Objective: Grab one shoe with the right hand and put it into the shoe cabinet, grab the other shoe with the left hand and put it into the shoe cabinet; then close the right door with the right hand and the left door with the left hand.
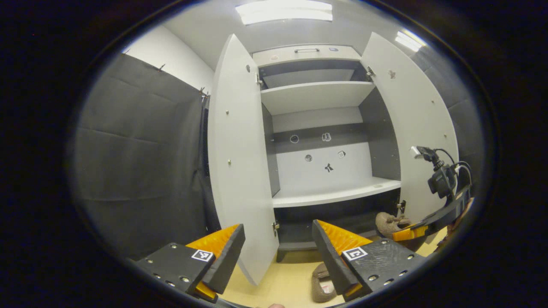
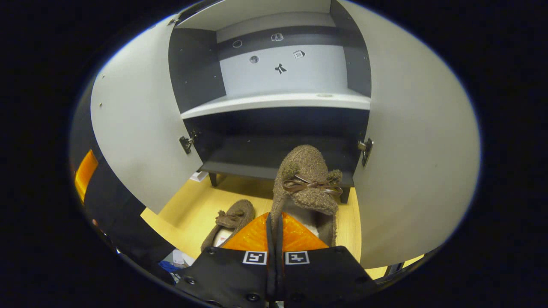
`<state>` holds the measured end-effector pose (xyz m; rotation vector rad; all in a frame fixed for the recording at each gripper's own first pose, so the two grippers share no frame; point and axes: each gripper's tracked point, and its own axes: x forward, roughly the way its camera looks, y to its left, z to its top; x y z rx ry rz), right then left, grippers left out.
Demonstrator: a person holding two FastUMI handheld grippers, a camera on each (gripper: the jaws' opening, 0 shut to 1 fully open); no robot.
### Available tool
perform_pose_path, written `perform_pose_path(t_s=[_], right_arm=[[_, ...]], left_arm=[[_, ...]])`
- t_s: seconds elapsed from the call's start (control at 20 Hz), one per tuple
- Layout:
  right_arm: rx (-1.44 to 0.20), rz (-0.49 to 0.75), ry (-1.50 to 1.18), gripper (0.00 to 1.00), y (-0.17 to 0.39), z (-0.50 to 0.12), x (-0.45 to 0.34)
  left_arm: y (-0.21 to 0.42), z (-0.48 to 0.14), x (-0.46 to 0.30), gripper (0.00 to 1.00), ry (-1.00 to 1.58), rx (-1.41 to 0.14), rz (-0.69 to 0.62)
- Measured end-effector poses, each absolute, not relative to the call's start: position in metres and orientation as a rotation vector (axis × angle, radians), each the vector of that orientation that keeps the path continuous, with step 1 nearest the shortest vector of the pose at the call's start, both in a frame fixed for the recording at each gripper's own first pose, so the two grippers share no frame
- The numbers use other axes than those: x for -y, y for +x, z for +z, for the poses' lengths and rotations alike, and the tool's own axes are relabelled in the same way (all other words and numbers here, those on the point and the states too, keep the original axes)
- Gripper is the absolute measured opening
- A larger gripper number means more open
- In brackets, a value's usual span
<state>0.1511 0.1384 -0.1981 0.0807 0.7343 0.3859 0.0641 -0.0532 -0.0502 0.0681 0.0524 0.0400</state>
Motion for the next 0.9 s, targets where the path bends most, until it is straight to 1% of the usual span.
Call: perform_pose_path(t_s=[0.2,0.5,0.55,0.6,0.9], right_arm=[[-0.651,0.384,0.075,0.01,0.167,-0.157,-0.137],[-0.52,0.366,0.062,0.01,0.206,-0.098,-0.136],[-0.501,0.361,0.061,0.01,0.215,-0.09,-0.136],[-0.486,0.357,0.059,0.01,0.223,-0.082,-0.135],[-0.407,0.324,0.047,0.01,0.272,-0.049,-0.141]], left_arm=[[0.073,-0.051,0.061,1.0,0.06,-0.046,0.008],[0.09,-0.057,0.07,1.0,0.04,-0.042,-0.041],[0.093,-0.058,0.07,0.93,0.037,-0.043,-0.048],[0.096,-0.059,0.071,1.0,0.032,-0.043,-0.057],[0.114,-0.073,0.074,1.0,0.004,-0.055,-0.096]])
